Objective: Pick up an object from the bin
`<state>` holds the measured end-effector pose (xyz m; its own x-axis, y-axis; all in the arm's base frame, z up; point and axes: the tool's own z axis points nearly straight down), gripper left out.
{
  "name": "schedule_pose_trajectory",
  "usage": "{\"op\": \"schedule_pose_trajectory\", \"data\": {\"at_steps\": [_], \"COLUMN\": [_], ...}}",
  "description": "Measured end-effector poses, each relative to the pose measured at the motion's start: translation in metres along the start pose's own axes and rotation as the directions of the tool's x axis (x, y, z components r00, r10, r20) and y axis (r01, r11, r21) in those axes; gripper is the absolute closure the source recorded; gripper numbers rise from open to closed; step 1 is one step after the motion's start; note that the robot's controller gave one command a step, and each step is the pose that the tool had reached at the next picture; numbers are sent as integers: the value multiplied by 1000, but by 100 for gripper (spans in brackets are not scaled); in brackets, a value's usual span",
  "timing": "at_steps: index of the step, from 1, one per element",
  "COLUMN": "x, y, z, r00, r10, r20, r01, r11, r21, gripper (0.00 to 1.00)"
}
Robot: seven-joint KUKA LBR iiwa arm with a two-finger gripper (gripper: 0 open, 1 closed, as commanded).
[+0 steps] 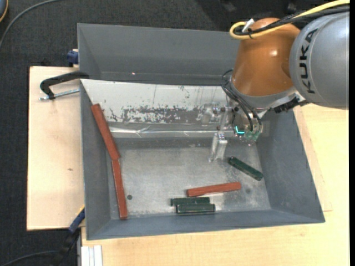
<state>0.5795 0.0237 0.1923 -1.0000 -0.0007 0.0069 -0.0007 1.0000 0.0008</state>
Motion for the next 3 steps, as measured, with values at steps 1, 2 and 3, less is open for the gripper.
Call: {"op": "schedule_pose_trajectory", "data": {"at_steps": [1,2,3], "x": [-2,-2,73], "y": [0,0,25], "z": [-5,-5,119], "r00": [1000,1000,999], "r10": [1,1,-50], "r20": [9,9,-2], "r01": [-1,-1,50], "r11": [1000,1000,999], "r21": [-1,-1,0], "gripper": [100,0,0]}}
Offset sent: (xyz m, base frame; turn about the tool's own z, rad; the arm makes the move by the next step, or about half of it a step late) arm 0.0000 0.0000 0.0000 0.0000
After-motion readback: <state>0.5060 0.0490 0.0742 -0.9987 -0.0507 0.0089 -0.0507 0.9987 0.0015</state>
